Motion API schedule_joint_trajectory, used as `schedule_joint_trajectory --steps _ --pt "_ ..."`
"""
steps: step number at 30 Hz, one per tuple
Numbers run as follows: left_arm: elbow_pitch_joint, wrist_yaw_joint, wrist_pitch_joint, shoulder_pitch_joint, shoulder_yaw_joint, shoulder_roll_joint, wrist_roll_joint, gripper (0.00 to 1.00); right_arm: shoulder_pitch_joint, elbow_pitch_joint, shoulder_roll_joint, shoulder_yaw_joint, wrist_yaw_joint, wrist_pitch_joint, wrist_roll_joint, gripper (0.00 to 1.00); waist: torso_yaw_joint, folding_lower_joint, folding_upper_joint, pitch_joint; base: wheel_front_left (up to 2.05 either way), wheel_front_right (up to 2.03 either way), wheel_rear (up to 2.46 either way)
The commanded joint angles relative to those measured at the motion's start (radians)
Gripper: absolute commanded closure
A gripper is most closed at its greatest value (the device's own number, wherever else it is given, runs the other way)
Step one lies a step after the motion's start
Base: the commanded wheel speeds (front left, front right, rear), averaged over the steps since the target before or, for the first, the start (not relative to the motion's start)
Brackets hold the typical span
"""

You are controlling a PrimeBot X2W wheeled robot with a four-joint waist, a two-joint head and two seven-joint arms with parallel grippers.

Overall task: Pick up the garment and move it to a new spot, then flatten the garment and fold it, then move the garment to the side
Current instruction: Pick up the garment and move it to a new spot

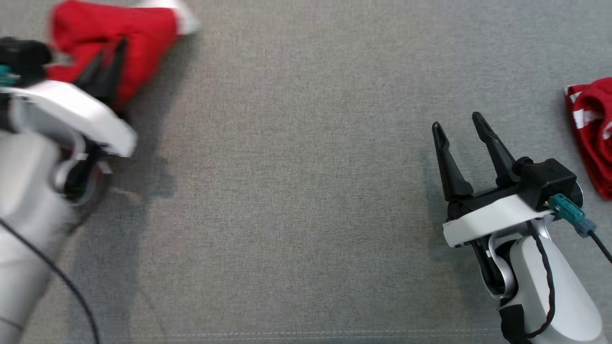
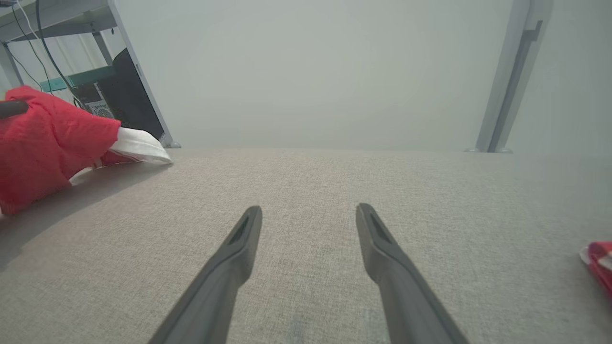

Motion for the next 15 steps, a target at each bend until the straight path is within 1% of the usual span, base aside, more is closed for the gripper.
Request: schedule_joint_trajectory --steps 1,6,10,15 --pt "-0.038 -0.004 -0.023 -0.019 0.022 0.027 0.014 1.00 0.019 -0.020 0.009 0.014 0.001 -0.013 0.008 0.00 -0.011 0.0000 0.0000 -0.019 0.00 0.00 0.00" --pt "-0.129 -0.003 -0.070 0.016 -0.045 -0.083 0.043 1.00 0.035 -0.005 0.010 -0.003 0.001 -0.022 0.014 0.00 -0.036 0.0000 0.0000 -0.064 0.00 0.00 0.00" --pt "-0.189 -0.003 -0.072 0.032 -0.113 -0.175 0.063 1.00 0.047 0.001 0.009 -0.013 0.001 -0.026 0.020 0.00 -0.060 0.0000 0.0000 -0.085 0.00 0.00 0.00" --pt "-0.187 -0.001 -0.072 0.066 -0.171 -0.246 0.082 1.00 0.055 0.006 0.009 -0.012 0.001 -0.030 0.027 0.00 -0.100 0.0000 0.0000 -0.101 0.00 0.00 0.00"
